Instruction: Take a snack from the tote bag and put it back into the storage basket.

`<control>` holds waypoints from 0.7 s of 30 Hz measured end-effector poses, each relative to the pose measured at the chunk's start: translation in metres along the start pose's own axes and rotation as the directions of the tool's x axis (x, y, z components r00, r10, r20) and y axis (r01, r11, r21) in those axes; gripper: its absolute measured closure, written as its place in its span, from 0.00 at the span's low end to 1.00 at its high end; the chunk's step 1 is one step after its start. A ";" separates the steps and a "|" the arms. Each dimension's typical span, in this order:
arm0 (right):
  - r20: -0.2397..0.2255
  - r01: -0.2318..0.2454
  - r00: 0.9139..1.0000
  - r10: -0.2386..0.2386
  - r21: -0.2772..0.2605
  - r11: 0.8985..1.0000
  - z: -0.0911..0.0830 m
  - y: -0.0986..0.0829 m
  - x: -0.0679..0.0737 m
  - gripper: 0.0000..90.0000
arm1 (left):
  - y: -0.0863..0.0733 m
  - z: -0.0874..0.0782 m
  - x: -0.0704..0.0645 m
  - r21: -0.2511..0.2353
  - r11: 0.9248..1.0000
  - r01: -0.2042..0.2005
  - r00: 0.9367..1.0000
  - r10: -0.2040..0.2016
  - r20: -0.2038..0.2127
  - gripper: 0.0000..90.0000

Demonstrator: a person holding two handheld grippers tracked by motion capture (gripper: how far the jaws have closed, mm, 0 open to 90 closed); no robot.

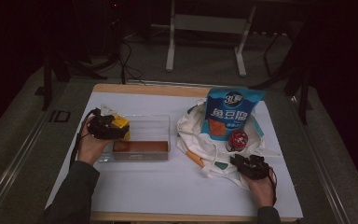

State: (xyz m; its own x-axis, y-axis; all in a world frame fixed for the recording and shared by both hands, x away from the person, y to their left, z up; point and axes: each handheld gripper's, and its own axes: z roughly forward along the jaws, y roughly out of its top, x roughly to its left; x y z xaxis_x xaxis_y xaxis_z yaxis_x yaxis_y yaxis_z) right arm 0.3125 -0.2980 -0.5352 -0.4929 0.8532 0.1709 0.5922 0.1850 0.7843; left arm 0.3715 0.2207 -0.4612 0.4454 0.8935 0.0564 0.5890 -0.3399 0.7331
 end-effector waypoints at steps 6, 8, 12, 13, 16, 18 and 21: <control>0.000 0.000 1.000 0.000 0.000 1.000 0.000 0.000 0.000 0.75 | -0.009 -0.002 0.006 0.007 1.000 0.020 1.000 -0.020 -0.013 0.31; 0.000 0.000 1.000 0.000 0.000 1.000 0.000 0.000 0.000 0.75 | -0.011 -0.003 0.008 0.008 1.000 0.027 0.999 -0.027 -0.017 0.31; 0.001 0.001 1.000 -0.001 0.000 1.000 0.000 0.000 0.000 0.75 | -0.012 -0.004 0.008 0.012 0.999 0.030 0.999 -0.030 -0.025 0.31; 0.001 0.001 1.000 -0.001 0.000 1.000 0.000 0.000 0.000 0.75 | -0.013 -0.005 0.007 0.018 1.000 0.021 0.999 -0.021 -0.030 0.31; 0.000 0.001 1.000 -0.001 0.000 1.000 0.000 0.000 0.000 0.75 | -0.015 -0.006 0.007 0.019 0.999 0.029 0.999 -0.028 -0.034 0.31; 0.001 0.001 1.000 -0.001 0.000 1.000 0.000 0.000 0.000 0.75 | -0.017 -0.007 0.009 0.023 0.999 0.038 0.999 -0.037 -0.034 0.31; 0.000 0.000 1.000 0.000 0.000 1.000 0.000 0.000 0.000 0.75 | -0.020 -0.008 0.011 0.021 0.998 0.051 0.998 -0.050 -0.035 0.31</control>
State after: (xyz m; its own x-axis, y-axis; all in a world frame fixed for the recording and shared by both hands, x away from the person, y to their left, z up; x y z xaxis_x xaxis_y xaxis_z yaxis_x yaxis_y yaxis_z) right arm 0.3124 -0.2980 -0.5352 -0.4928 0.8532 0.1708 0.5922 0.1850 0.7842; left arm 0.3590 0.2394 -0.4693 0.3910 0.9194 0.0432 0.6252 -0.2998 0.7206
